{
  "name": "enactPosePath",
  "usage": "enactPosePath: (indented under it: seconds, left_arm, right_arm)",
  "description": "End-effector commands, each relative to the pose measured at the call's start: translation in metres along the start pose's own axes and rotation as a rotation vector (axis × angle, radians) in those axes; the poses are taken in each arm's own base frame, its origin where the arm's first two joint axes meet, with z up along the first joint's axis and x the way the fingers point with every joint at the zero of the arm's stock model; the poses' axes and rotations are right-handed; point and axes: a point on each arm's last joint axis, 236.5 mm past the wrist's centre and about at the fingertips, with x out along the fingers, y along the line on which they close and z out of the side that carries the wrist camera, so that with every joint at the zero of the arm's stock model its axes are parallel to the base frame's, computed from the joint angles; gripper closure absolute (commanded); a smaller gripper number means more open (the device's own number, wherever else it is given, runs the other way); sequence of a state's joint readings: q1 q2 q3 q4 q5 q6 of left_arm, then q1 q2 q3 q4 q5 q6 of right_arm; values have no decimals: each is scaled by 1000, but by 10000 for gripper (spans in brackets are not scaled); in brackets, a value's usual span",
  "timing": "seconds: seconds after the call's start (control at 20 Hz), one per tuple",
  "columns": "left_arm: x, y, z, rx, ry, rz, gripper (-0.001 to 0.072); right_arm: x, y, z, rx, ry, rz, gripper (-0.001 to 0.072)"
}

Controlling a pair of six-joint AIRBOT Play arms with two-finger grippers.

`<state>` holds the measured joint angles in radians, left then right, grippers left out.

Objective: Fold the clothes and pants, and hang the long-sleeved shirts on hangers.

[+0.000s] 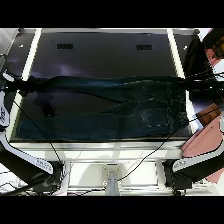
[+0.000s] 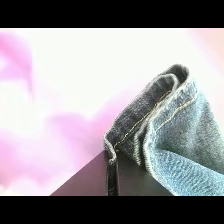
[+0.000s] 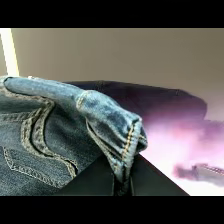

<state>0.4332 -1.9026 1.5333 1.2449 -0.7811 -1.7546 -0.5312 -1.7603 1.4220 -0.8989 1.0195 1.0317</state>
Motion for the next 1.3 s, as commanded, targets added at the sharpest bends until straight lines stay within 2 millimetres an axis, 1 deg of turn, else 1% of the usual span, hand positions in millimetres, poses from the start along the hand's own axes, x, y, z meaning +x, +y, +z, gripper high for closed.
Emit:
enactPosePath:
  seconds: [0.0, 0.1, 0.2, 0.3, 0.4, 0.5, 0.6, 0.65, 0.8, 0.85, 0.9, 1.05, 1.15, 1.25]
  left_arm:
    - [-9, -22, 21, -7, -95, -53, 675]
    - [-32, -28, 38, -21, -143, -79, 678]
    - [-64, -32, 61, -39, -186, -101, 680]
    - [-96, -32, 73, -29, -161, -101, 680]
    - [-126, -29, 80, -18, -118, -96, 680]
    - [-151, -24, 81, -12, -81, -87, 680]
    - [-164, -14, 77, -7, -44, -63, 680]
    - [-164, -4, 71, 1, -18, -24, 679]
    - [-162, 45, 47, 65, 89, 202, 677]
    - [-160, 56, 40, 102, 115, 264, 677]
    - [-156, 63, 33, 123, 137, 309, 677]
    - [-135, 68, 3, 157, 224, 351, 676]
    - [-122, 76, -18, 154, 278, 381, 676]
    - [-113, 82, -30, 142, 306, 394, 675]
  right_arm:
    - [0, 0, 0, 0, 0, 1, 656]
    - [0, 0, 1, 22, -1, 2, 656]
    - [0, 0, 2, 59, -7, -2, 656]
    - [0, -1, 3, 87, -14, -5, 656]
    - [0, -1, 3, 108, -14, -6, 656]
    - [0, -1, 3, 109, -11, -4, 656]
    - [0, -1, 2, 112, -10, -3, 656]
    - [0, -1, 2, 113, -9, -3, 656]
    - [0, -1, 3, 120, -13, -5, 656]
    - [0, -2, 4, 120, -17, -8, 656]
    - [0, -2, 5, 118, -22, -12, 656]
    - [4, 2, 9, 104, -35, -18, 656]
    - [6, 5, 8, 92, -29, -21, 656]
    - [7, 3, 6, 78, -20, -36, 656]
